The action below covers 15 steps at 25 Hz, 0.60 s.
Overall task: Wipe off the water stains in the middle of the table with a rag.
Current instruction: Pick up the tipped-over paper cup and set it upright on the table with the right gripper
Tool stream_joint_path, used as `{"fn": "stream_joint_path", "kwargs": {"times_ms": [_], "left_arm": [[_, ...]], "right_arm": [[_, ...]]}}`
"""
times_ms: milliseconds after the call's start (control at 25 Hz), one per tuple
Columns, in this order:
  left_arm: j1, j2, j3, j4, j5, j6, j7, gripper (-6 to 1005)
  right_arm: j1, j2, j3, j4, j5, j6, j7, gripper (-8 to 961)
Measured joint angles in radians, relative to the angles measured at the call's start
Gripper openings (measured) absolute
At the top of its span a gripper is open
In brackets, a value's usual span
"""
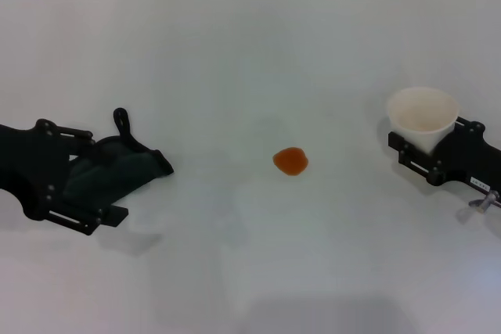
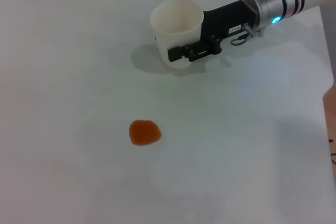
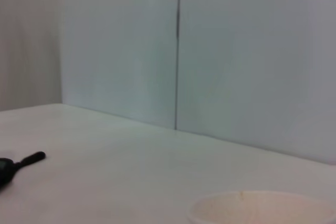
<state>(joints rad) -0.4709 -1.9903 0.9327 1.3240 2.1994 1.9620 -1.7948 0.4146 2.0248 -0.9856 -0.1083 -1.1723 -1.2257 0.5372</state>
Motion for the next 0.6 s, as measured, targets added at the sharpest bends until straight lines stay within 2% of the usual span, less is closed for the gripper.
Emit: {"fn": "stream_joint_path", "kwargs": {"times_ms": [200, 440, 600], "left_arm": [[0.0, -0.006, 0.0, 0.0, 0.002, -0.001, 0.0, 879], [0.001, -0.008, 0.0, 0.0, 0.002, -0.001, -0.004, 879], [0.009, -0.011, 0.0, 0.006, 0.002, 0.0, -0.004, 878]], "right_arm": [[-0.006, -0.001, 0.001, 0.002, 0.003, 0.008, -0.001, 635], [-0.027, -0.009, 0.001, -0.005, 0.003, -0.024, 0.03, 750], [-0.036, -0.012, 0.001, -0.01, 0.005, -0.029, 0.04, 867]]}}
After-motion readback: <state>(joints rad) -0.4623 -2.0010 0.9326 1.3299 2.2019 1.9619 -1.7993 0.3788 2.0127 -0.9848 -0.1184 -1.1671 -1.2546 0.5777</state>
